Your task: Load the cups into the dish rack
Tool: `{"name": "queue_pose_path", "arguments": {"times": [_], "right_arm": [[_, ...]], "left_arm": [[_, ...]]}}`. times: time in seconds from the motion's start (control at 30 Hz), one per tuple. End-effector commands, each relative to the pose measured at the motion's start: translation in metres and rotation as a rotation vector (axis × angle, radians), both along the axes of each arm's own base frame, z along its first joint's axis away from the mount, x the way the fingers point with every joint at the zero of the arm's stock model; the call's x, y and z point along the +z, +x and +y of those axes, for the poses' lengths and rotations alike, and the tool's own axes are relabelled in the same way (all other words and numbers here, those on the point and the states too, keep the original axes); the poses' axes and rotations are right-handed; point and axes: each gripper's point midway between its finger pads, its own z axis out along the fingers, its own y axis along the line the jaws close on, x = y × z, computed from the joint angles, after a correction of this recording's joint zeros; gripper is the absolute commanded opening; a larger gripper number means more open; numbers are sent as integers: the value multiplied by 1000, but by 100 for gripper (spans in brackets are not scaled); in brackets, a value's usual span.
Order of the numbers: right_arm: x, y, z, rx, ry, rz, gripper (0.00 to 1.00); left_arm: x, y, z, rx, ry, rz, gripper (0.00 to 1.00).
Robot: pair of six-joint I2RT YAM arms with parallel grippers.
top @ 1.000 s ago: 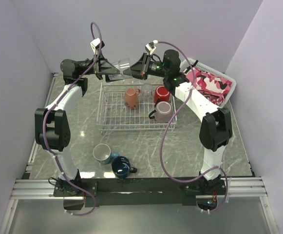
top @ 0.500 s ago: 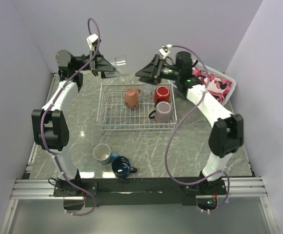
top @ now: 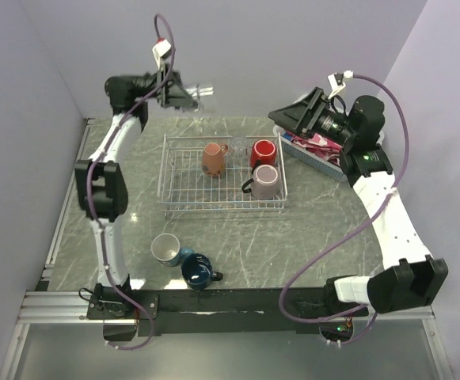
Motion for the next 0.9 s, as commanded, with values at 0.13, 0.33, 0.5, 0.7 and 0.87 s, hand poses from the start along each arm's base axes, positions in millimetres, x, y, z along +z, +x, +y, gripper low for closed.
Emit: {"name": "queue_pose_path", "arguments": {"times": [0.13,0.33,0.5,0.7,0.87], "right_arm": [[66,-27,7,46,95,-100,72],[66,-34,17,43,89,-97,72],[61,-35,15,18,52,-85,72],[41,-38,10,-3,-17,-77,71],[14,-41,7,-11,-40,-45,71]], "left_arm": [[90,48,47,193,-28,-708,1],[53,166,126,1012,407,-784,1],[-34,131,58,753,649,-686,1],[-59,64,6,467,753,-776,1],[-76,23,-13,256,779,-757,1]]}}
